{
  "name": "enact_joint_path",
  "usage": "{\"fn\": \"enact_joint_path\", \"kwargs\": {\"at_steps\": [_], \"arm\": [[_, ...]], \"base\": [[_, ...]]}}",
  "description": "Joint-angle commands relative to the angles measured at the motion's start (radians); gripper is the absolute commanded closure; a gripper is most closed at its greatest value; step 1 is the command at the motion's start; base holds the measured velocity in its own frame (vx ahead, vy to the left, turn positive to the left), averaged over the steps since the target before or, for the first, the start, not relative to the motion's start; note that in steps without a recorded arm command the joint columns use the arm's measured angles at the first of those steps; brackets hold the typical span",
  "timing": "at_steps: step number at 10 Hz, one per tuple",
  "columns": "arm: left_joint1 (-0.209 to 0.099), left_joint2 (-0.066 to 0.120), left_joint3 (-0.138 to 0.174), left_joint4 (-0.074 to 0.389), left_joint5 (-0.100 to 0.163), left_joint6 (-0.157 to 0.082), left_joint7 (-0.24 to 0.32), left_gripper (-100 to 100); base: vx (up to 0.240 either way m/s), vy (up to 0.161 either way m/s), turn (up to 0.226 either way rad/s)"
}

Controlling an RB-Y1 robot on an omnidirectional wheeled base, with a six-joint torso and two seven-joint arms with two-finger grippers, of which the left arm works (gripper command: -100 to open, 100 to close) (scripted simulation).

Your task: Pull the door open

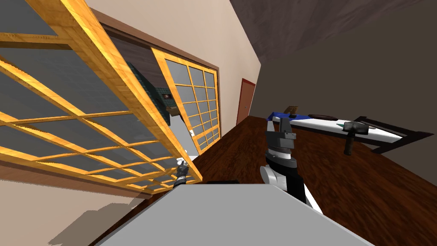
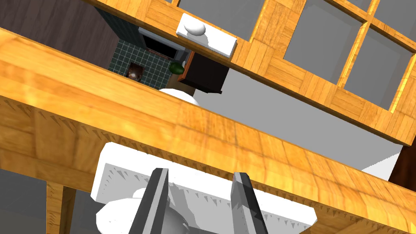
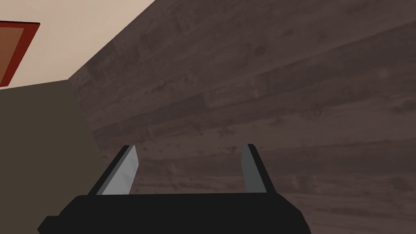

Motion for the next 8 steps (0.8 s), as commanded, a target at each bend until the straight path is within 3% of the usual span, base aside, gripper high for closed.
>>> {"fn": "enact_joint_path", "kwargs": {"at_steps": [1,8], "arm": [[0.004,0.008,0.002,-0.004,0.018,0.003,0.040,-100],[-0.010,0.005,-0.043,-0.025,0.084,0.012,0.213,-100]], "base": [[-0.092,0.021,-0.075],[-0.087,0.033,-0.069]]}}
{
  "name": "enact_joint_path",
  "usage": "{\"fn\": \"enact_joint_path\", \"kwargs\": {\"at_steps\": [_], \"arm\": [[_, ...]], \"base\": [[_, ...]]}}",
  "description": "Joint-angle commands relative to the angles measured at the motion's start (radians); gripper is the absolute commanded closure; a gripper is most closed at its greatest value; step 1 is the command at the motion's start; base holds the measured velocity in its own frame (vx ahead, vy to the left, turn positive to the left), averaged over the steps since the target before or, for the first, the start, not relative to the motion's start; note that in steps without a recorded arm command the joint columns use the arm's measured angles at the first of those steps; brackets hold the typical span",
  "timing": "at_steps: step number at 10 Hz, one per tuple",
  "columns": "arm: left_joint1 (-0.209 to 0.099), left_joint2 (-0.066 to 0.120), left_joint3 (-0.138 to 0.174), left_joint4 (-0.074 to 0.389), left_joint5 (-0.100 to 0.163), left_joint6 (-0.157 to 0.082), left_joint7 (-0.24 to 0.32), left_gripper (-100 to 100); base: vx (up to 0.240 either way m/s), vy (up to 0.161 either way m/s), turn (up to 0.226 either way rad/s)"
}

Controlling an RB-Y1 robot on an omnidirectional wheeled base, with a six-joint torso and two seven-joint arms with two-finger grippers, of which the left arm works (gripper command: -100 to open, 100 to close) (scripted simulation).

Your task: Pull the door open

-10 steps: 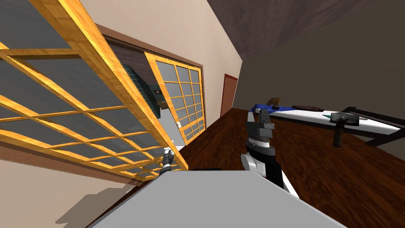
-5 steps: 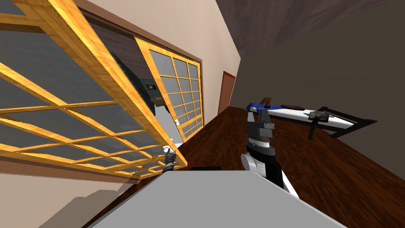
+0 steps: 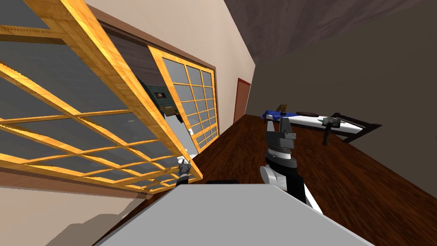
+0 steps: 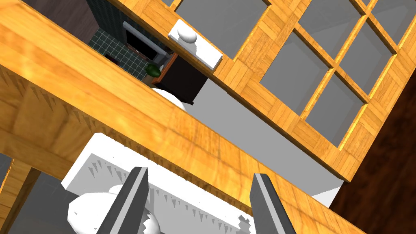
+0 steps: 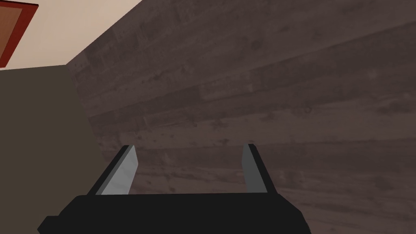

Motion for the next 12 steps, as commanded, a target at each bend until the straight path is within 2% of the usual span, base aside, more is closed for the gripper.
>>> {"fn": "enact_joint_path", "kwargs": {"at_steps": [1,3,4,6,7,9,10,12], "arm": [[0.007,0.013,0.010,-0.006,0.015,-0.006,0.032,-100],[0.002,0.012,-0.007,-0.014,0.041,-0.002,0.095,-100],[0.002,0.012,-0.007,-0.014,0.041,-0.002,0.100,-100],[-0.004,0.011,-0.026,-0.023,0.069,0.002,0.162,-100],[-0.004,0.011,-0.026,-0.023,0.069,0.002,0.170,-100],[-0.010,0.010,-0.045,-0.032,0.097,0.005,0.232,-100],[-0.010,0.010,-0.045,-0.032,0.097,0.005,0.240,-100],[-0.015,0.009,-0.063,-0.041,0.124,0.009,0.305,-100]], "base": [[-0.062,0.029,-0.026],[-0.067,0.029,-0.077],[-0.060,0.037,-0.047],[-0.072,0.030,-0.078],[-0.068,0.027,-0.054],[-0.078,0.032,-0.079],[-0.064,0.040,-0.032],[-0.065,0.049,-0.086]]}}
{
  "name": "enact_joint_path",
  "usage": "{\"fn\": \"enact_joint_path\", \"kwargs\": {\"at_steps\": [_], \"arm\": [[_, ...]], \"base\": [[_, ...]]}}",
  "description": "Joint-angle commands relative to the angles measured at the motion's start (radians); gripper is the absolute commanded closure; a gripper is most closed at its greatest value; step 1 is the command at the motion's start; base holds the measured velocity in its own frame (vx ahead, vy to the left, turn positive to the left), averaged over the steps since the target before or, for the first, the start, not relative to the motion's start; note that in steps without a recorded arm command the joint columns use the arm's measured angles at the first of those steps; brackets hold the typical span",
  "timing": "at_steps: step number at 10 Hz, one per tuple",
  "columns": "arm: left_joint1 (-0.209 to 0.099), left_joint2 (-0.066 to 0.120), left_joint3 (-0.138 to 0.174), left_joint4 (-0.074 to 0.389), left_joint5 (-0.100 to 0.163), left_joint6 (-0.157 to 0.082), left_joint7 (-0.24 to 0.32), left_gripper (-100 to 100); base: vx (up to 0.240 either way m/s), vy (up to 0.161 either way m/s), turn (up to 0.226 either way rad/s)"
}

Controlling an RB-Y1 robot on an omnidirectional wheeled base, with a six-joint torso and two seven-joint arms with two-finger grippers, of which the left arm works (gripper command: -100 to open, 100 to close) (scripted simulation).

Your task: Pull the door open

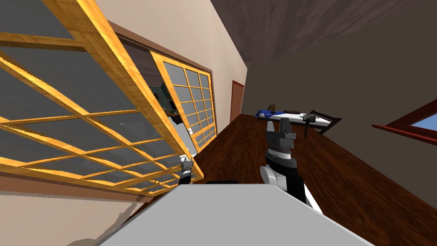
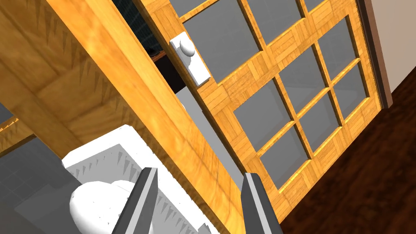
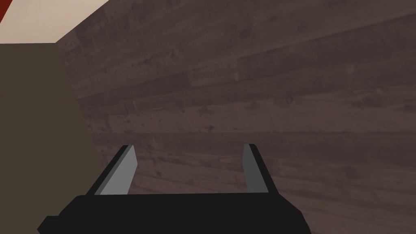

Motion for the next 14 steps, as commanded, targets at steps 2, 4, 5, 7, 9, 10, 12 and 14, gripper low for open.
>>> {"fn": "enact_joint_path", "kwargs": {"at_steps": [2,4,5,7,9,10,12,14], "arm": [[0.002,0.015,0.000,-0.008,0.029,0.006,0.063,-100],[-0.001,0.014,-0.009,-0.012,0.043,0.008,0.097,-100],[-0.004,0.014,-0.018,-0.016,0.056,0.010,0.128,-100],[-0.007,0.013,-0.027,-0.021,0.069,0.011,0.166,-100],[-0.012,0.012,-0.043,-0.028,0.093,0.015,0.230,-100],[-0.014,0.012,-0.051,-0.032,0.104,0.016,0.259,-100],[-0.018,0.011,-0.064,-0.038,0.124,0.019,0.319,-100],[-0.022,0.010,-0.076,-0.044,0.141,0.021,0.369,-100]], "base": [[-0.069,0.019,-0.059],[-0.050,0.014,-0.035],[-0.086,0.043,-0.103],[-0.075,0.023,-0.055],[-0.097,0.035,-0.088],[-0.107,0.038,-0.085],[-0.100,0.023,-0.076],[-0.114,0.028,-0.057]]}}
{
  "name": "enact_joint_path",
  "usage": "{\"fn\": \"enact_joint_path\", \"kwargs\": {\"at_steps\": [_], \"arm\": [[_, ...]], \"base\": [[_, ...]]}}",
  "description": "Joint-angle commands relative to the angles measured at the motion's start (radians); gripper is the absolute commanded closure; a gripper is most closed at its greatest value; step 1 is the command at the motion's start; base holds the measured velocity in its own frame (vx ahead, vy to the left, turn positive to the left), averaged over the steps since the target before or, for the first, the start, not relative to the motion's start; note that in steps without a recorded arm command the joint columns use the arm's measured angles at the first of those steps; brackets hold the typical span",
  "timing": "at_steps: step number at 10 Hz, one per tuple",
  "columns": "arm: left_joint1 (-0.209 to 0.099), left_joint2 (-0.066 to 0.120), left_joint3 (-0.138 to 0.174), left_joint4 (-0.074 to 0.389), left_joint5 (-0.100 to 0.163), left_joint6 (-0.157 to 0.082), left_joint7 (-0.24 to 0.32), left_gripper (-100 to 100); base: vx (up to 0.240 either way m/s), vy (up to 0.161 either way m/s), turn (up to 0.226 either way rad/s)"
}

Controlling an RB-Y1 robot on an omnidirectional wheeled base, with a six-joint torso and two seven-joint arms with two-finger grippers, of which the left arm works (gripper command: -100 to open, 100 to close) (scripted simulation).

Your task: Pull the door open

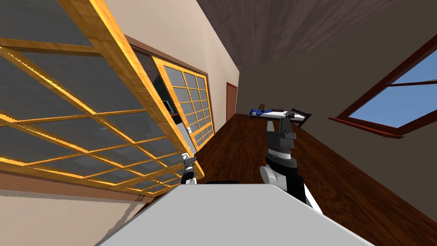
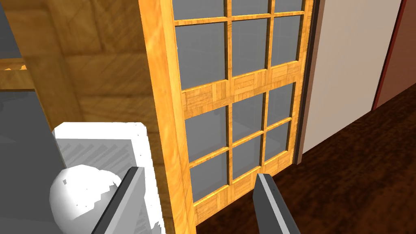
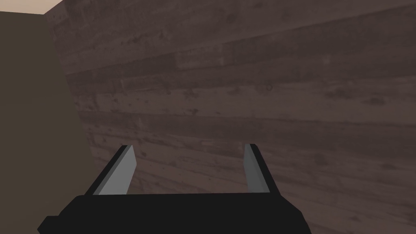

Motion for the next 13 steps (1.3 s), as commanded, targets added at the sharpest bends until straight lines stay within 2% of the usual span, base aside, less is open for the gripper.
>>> {"fn": "enact_joint_path", "kwargs": {"at_steps": [1,4,5,6,9,11,12,13], "arm": [[0.007,0.007,0.005,-0.003,0.018,0.003,0.035,-100],[0.004,0.007,-0.006,-0.008,0.035,0.005,0.085,-100],[-0.004,-0.003,-0.017,-0.012,0.025,0.004,0.073,-100],[0.011,0.022,-0.019,-0.003,0.030,-0.010,0.108,-100],[0.025,0.047,-0.016,0.004,0.035,-0.022,0.133,-100],[0.041,0.076,-0.013,0.012,0.040,-0.036,0.161,-100],[0.041,0.076,-0.013,0.012,0.040,-0.036,0.161,-100],[0.044,0.061,-0.028,-0.007,0.033,-0.034,0.156,-100]], "base": [[-0.105,0.031,-0.049],[-0.092,0.010,-0.042],[-0.039,-0.012,-0.060],[0.003,-0.010,-0.219],[0.016,0.026,-0.071],[0.019,0.025,-0.088],[0.012,0.030,-0.014],[0.007,-0.005,-0.044]]}}
